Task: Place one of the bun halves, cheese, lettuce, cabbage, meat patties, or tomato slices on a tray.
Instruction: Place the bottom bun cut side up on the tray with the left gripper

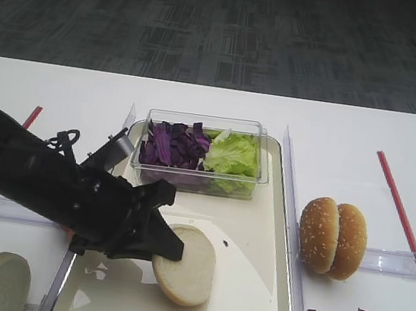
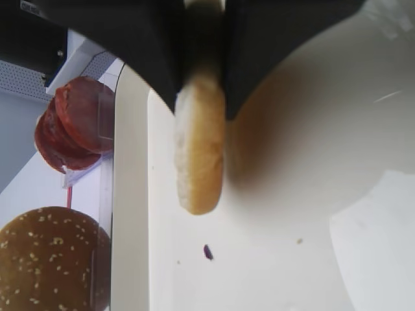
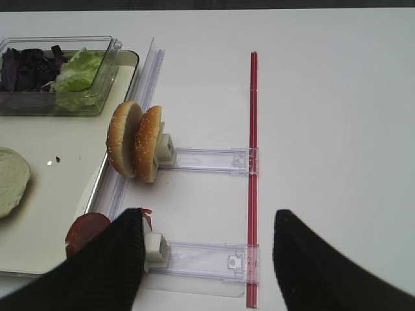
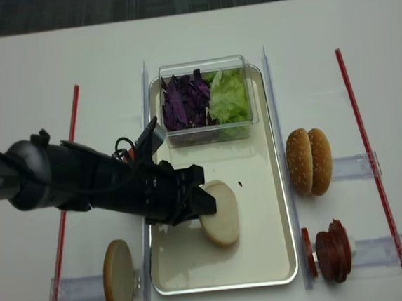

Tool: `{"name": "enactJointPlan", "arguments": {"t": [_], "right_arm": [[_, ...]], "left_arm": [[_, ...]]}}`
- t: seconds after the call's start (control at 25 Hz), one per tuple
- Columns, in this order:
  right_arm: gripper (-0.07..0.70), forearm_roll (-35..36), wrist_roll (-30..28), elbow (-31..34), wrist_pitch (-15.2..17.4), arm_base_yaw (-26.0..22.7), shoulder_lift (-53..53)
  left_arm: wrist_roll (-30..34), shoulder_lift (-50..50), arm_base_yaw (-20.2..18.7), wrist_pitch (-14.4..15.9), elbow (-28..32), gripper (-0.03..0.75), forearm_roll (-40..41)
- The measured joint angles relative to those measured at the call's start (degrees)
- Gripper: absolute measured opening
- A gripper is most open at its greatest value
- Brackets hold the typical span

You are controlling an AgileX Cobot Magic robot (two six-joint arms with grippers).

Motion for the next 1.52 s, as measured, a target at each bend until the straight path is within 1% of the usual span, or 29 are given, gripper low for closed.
{"name": "enactJointPlan", "arguments": {"t": [0.12,0.28,0.32,0.48,0.6,0.8,1.16,1.28,1.32,1.36,1.52], "right_arm": [[0.463,0.0,0.0,0.0,0.0,0.0,0.0],[0.463,0.0,0.0,0.0,-0.1,0.0,0.0],[0.463,0.0,0.0,0.0,-0.1,0.0,0.0],[0.463,0.0,0.0,0.0,-0.1,0.0,0.0],[0.463,0.0,0.0,0.0,-0.1,0.0,0.0],[0.463,0.0,0.0,0.0,-0.1,0.0,0.0],[0.463,0.0,0.0,0.0,-0.1,0.0,0.0],[0.463,0.0,0.0,0.0,-0.1,0.0,0.0],[0.463,0.0,0.0,0.0,-0.1,0.0,0.0],[0.463,0.0,0.0,0.0,-0.1,0.0,0.0],[0.463,0.0,0.0,0.0,-0.1,0.0,0.0]], "left_arm": [[1.0,0.9,0.0,0.5,0.0,0.123,0.0],[2.3,0.9,0.0,0.6,0.0,0.231,0.0],[2.3,0.9,0.0,0.6,0.0,0.231,0.0],[2.7,0.9,0.0,0.8,0.0,0.338,0.0],[2.8,0.9,0.0,1.2,0.0,0.386,0.8],[2.8,0.9,0.0,1.5,0.0,0.404,3.1],[1.6,0.9,0.0,1.2,0.0,0.405,4.6],[1.2,0.6,0.0,0.5,0.0,0.405,5.0],[0.3,-0.5,0.0,-0.9,0.0,0.405,5.6],[-0.1,-1.1,0.0,-1.4,0.0,0.405,5.8],[-2.7,-2.7,0.0,-1.6,0.0,0.405,7.2]]}}
